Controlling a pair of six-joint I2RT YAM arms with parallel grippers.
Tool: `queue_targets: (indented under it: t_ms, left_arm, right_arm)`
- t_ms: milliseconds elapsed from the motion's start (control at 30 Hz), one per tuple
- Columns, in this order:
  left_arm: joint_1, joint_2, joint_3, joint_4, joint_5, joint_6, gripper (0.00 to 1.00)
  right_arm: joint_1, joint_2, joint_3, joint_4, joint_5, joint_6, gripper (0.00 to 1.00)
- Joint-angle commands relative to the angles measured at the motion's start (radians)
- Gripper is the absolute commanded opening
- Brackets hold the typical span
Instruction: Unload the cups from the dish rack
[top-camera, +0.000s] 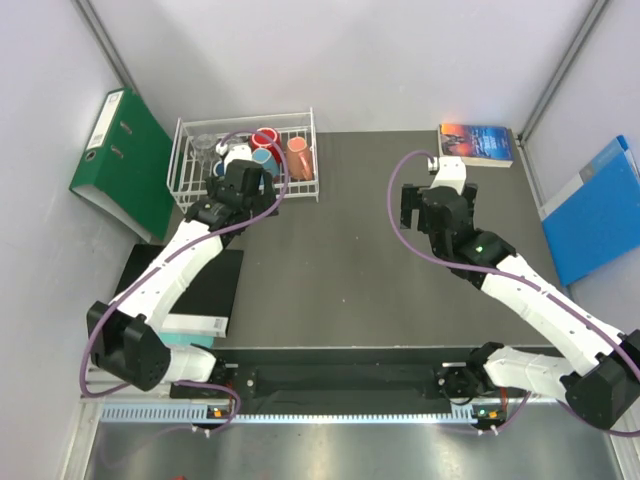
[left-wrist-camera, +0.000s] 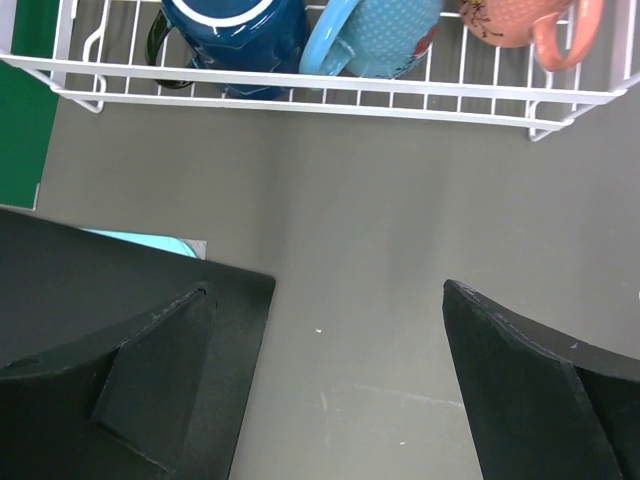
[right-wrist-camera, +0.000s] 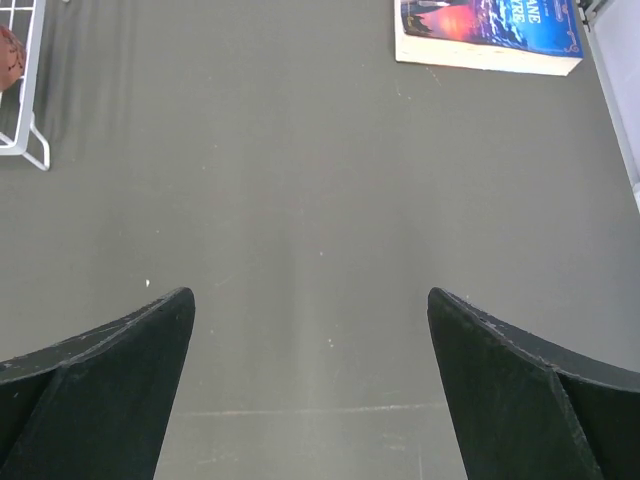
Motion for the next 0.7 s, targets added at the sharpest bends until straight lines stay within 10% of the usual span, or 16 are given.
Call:
queue_targets:
  t_ms: [0,667]
  left_arm:
    - [0.000,0.012,0.040,0.023,-0.037,0.005,0.99]
    - [0.049,0.407,0.442,-0.143,0.007,-0.016,0.99]
  right_arm:
    - [-0.002,-0.014,0.008,0.050,0.020,-0.005,1.00]
    - [-0.011,0.060,0.091,-0.035,-0.100,0.090,1.00]
